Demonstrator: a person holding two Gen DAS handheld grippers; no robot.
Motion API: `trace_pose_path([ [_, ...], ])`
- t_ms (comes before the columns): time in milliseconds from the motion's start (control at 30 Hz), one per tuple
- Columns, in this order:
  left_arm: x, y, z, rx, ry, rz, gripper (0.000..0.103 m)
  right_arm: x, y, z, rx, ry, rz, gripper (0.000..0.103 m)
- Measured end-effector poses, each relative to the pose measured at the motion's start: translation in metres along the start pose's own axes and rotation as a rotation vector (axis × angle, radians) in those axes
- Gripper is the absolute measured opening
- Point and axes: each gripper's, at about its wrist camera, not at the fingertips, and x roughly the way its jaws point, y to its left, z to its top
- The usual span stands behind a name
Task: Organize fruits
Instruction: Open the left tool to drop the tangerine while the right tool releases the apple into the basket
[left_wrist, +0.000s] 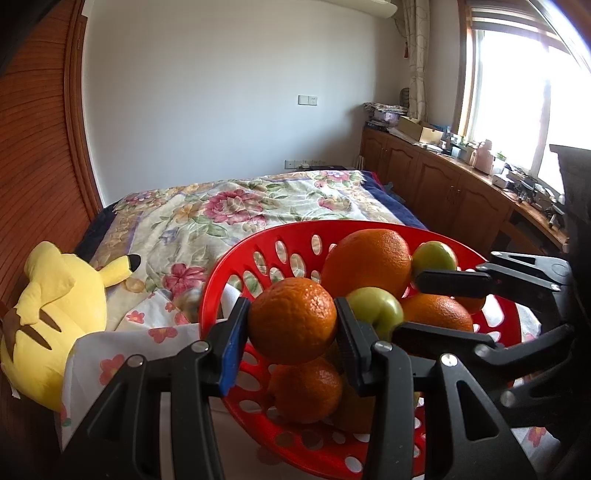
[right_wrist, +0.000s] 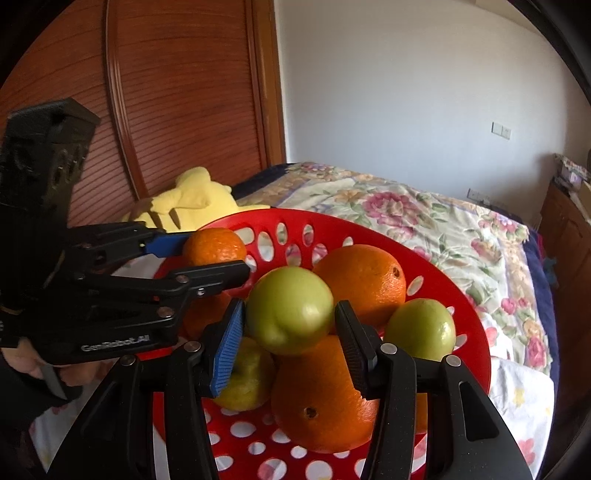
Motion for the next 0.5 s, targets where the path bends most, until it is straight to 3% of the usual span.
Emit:
trace_pose_path([
  [500, -0.003, -0.004, 0.003, 0.014, -0.005, 0.023, 0.049, -0.023, 0.002, -0.01, -0.009, -0.035, -0.048, 0.052],
])
